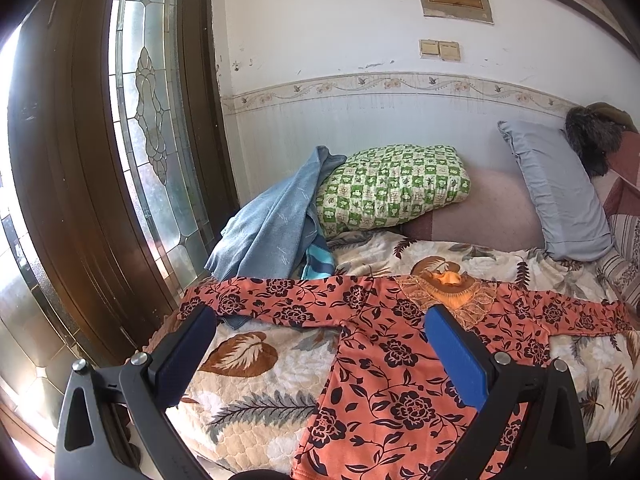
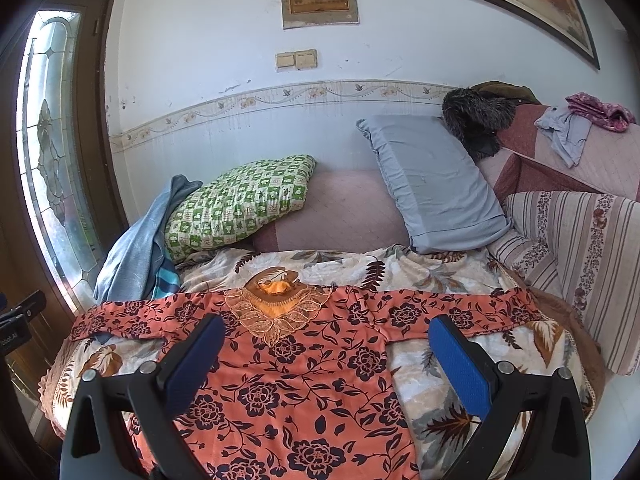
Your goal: Fold small clothes
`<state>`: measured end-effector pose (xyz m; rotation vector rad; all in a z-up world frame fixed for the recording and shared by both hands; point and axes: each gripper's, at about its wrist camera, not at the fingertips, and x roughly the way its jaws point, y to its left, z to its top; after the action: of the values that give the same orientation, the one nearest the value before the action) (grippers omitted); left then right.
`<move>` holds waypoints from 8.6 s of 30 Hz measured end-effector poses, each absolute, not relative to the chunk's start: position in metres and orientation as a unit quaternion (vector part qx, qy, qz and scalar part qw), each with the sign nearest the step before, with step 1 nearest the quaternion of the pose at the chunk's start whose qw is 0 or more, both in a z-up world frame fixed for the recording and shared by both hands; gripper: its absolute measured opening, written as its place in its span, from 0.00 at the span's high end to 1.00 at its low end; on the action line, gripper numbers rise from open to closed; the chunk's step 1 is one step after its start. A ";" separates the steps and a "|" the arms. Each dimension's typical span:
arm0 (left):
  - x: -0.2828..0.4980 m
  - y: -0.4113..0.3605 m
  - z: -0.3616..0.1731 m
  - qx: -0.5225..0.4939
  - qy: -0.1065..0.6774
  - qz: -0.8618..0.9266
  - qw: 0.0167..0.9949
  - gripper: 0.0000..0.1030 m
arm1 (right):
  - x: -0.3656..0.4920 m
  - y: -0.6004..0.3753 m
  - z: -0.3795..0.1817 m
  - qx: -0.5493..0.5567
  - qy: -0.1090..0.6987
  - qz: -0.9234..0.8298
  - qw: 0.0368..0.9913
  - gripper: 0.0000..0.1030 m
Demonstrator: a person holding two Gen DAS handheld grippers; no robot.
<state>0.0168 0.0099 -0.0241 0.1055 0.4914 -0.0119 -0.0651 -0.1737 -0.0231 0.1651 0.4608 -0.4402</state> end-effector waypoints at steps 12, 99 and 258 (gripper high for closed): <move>0.002 0.008 -0.026 0.059 0.248 -0.006 0.967 0.00 | -0.075 -0.166 -0.023 0.081 0.226 -0.206 0.949 0.00; 0.033 -0.067 -0.204 -0.078 0.483 -0.195 0.850 0.00 | -0.086 -0.607 -0.255 0.483 0.199 -0.320 0.790 0.06; 0.353 0.184 -0.121 -0.285 0.284 -0.032 0.915 0.95 | 0.187 -0.386 -0.304 0.358 0.404 -0.079 0.838 0.14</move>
<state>0.3532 0.1842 -0.1210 -0.5875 0.5856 -0.0652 0.1872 -0.3862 -0.3040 0.7576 0.8542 -0.1674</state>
